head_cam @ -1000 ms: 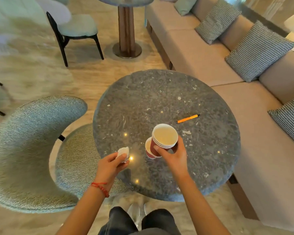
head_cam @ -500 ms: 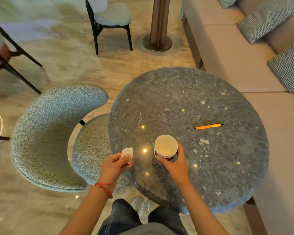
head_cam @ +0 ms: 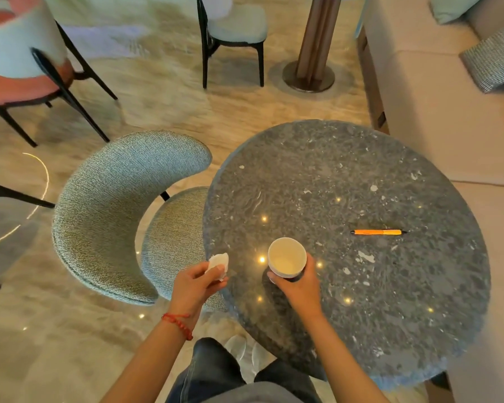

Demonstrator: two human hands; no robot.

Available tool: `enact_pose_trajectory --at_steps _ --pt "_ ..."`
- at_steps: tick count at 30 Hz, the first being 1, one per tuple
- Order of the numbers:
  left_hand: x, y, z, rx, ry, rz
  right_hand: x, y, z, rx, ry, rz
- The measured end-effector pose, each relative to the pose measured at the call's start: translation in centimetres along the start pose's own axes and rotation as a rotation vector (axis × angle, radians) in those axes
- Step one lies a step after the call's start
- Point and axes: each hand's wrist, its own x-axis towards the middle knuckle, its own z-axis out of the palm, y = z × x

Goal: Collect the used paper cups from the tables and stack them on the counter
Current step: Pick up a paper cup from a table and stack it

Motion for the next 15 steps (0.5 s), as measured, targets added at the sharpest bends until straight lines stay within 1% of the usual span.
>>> enact_pose_trajectory --at_steps 6,11,15 --pt "-1.2 -0.8 -0.9 -0.083 0.091 0.016 -0.2 -1.9 -0.4 0.04 -0.172 -0.028" --pt "-2.9 -1.7 -2.6 -0.22 0.239 0.028 -0.2 -3.7 0.6 0.045 -0.376 -0.064" --pt "-4.8 -2.8 -5.3 -0.281 0.362 0.058 -0.8 -4.7 3.2 0.02 -0.544 -0.089"
